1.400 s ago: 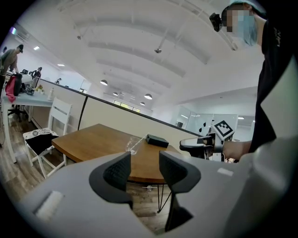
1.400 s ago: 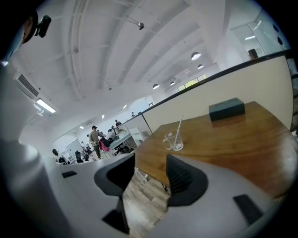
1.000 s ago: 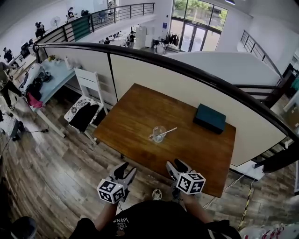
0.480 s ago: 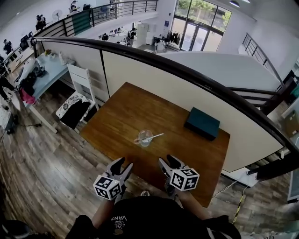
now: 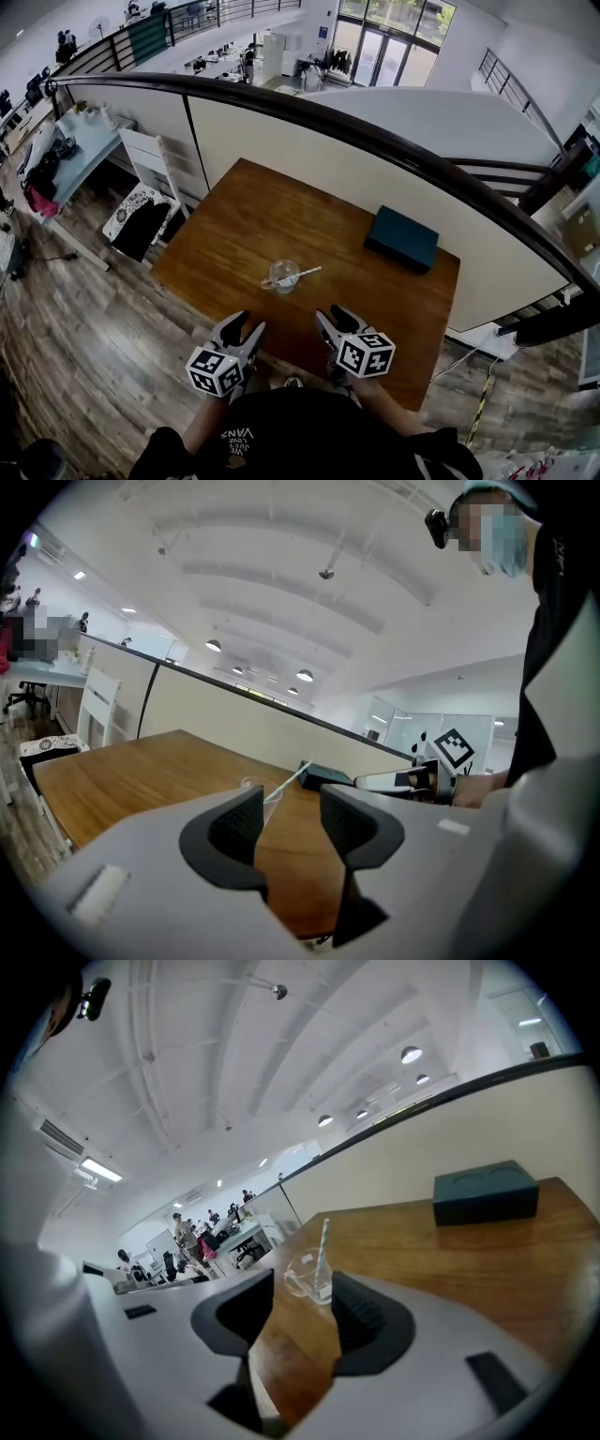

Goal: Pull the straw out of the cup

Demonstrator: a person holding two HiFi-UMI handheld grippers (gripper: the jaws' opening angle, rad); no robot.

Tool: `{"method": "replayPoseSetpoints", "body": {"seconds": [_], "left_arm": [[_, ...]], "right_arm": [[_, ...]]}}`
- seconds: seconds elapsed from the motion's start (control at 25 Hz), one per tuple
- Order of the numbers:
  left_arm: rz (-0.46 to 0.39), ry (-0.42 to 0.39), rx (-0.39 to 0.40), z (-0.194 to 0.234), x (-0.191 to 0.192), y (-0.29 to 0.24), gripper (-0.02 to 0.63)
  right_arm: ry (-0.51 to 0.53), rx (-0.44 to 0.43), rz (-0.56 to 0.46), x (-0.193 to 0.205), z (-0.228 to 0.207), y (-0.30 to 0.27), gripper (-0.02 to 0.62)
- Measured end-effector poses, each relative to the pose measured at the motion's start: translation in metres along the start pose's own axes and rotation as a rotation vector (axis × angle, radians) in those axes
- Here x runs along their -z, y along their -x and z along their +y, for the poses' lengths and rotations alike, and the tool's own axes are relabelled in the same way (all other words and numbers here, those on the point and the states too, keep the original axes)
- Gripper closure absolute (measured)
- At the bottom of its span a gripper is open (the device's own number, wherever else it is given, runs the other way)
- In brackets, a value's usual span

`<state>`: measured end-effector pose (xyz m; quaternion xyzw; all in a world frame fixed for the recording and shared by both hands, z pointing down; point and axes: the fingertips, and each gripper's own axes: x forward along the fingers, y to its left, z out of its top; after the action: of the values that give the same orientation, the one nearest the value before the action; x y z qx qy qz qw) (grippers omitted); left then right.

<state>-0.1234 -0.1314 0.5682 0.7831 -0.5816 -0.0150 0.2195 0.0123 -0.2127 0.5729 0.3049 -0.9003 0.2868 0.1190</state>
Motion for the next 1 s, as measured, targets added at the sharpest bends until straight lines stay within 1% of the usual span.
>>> {"method": "replayPoseSetpoints", "body": {"seconds": [0.2, 0.4, 0.6, 0.76, 1.0], "left_arm": [[0.033, 0.000, 0.033, 0.024, -0.006, -0.006, 0.431], [0.064, -0.006, 0.094, 0.043, -0.014, -0.015, 0.431], [0.090, -0.024, 0.122, 0.068, -0.022, -0.016, 0.431], [0.105, -0.029, 0.149, 0.082, -0.027, -0.020, 0.431], [0.128, -0.033, 0.177, 0.098, -0.029, -0.025, 0.431]], "right_arm": [[-0.020, 0.053, -0.016, -0.003, 0.000, -0.021, 0.417], [-0.047, 0.105, -0.040, -0.008, 0.000, -0.045, 0.417], [-0.064, 0.160, -0.050, -0.011, 0.004, -0.070, 0.417], [-0.105, 0.225, -0.086, -0.014, -0.004, -0.083, 0.417], [-0.111, 0.297, -0.105, -0.016, -0.018, -0.096, 0.417]]}}
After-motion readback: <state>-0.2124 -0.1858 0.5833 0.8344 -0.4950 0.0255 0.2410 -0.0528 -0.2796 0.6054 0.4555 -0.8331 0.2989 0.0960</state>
